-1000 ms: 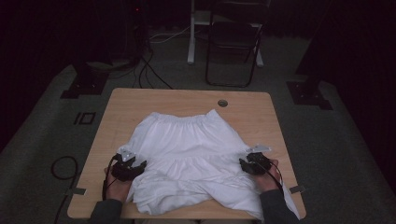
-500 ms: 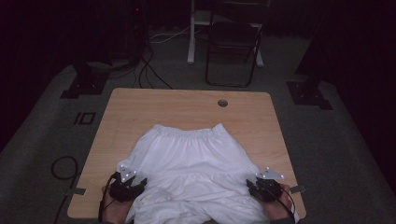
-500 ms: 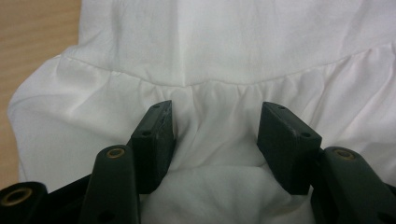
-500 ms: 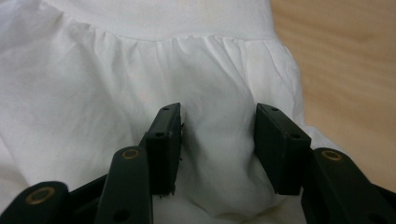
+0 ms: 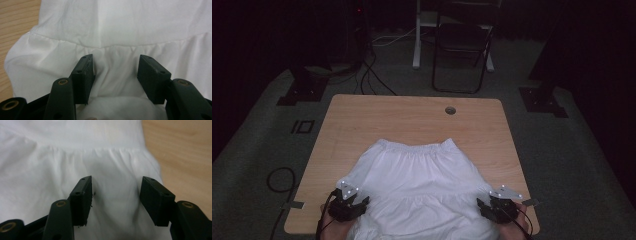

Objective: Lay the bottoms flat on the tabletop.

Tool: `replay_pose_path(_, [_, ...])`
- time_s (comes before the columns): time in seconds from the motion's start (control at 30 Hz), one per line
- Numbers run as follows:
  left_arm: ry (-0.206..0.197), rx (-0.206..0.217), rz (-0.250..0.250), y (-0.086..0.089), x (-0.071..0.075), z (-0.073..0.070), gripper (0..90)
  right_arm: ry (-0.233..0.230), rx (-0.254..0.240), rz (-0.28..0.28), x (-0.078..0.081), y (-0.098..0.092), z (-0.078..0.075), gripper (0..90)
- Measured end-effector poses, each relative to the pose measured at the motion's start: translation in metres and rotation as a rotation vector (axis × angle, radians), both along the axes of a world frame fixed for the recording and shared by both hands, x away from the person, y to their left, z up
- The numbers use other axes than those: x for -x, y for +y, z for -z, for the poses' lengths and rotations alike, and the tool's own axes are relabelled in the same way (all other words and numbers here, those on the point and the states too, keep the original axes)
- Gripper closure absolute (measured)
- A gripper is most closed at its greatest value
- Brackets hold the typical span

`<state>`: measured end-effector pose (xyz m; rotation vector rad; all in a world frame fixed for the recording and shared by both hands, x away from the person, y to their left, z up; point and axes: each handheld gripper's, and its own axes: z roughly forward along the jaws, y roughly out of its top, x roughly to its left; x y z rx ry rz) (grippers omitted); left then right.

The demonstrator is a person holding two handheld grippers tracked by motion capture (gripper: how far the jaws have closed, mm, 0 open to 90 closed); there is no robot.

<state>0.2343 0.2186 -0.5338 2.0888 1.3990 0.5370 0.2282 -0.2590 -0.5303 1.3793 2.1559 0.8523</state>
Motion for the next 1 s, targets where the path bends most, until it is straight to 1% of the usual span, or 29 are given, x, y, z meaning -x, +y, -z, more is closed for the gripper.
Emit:
replay_pose_path(0.07, [-0.017, 0.006, -0.009, 0.002, 0.0, -0.004, 46.8, -0.033, 0.0, -0.003, 0.0, 0.001, -0.005, 41.2])
replay_pose_path(0.2, [-0.06, 0.037, -0.027, 0.004, 0.002, -0.015, 46.3, -0.054, 0.006, -0.006, -0.003, 0.001, -0.009, 40.3])
replay_pose_path(0.33, [-0.064, 0.049, -0.013, 0.002, 0.004, -0.018, 46.1, -0.064, 0.006, -0.002, -0.004, 0.003, -0.011, 40.1])
replay_pose_path(0.37, [-0.057, 0.045, 0.006, -0.001, 0.004, -0.016, 46.0, -0.074, 0.003, -0.011, -0.003, 0.005, -0.012, 40.4])
replay_pose_path(0.4, [-0.049, 0.042, 0.014, -0.003, 0.003, -0.014, 46.0, -0.075, 0.003, -0.016, -0.002, 0.006, -0.012, 40.9])
replay_pose_path(0.5, [-0.02, 0.032, 0.01, -0.005, 0.0, -0.007, 46.0, -0.067, 0.013, -0.03, -0.003, 0.01, -0.01, 41.8])
replay_pose_path(0.57, [-0.02, 0.032, 0.01, -0.005, 0.0, -0.007, 45.9, -0.059, 0.02, -0.032, -0.004, 0.011, -0.008, 41.8])
replay_pose_path(0.6, [0.001, 0.02, 0.011, -0.005, -0.003, 0.0, 44.6, -0.045, 0.032, -0.035, -0.007, 0.014, -0.003, 40.3])
replay_pose_path(0.7, [-0.012, 0.015, 0.017, -0.006, -0.005, 0.003, 40.2, -0.016, 0.036, -0.023, -0.014, 0.016, 0.004, 39.2])
replay_pose_path(0.73, [-0.012, 0.015, 0.017, -0.006, -0.005, 0.003, 39.9, -0.016, 0.036, -0.023, -0.014, 0.016, 0.004, 39.2])
replay_pose_path(0.77, [-0.016, 0.013, 0.016, -0.007, -0.008, 0.004, 39.1, -0.017, 0.049, -0.02, -0.018, 0.017, 0.007, 37.9])
replay_pose_path(0.87, [-0.031, 0.019, 0.016, -0.008, -0.016, 0.005, 36.4, -0.026, 0.064, -0.015, -0.025, 0.019, 0.009, 36.1])
replay_pose_path(0.93, [-0.034, 0.019, 0.016, -0.008, -0.018, 0.006, 35.2, -0.036, 0.078, -0.013, -0.03, 0.02, 0.01, 35.5])
replay_pose_path(1.0, [-0.048, 0.024, 0.018, -0.009, -0.029, 0.007, 34.0, -0.041, 0.075, -0.001, -0.036, 0.02, 0.011, 35.7])
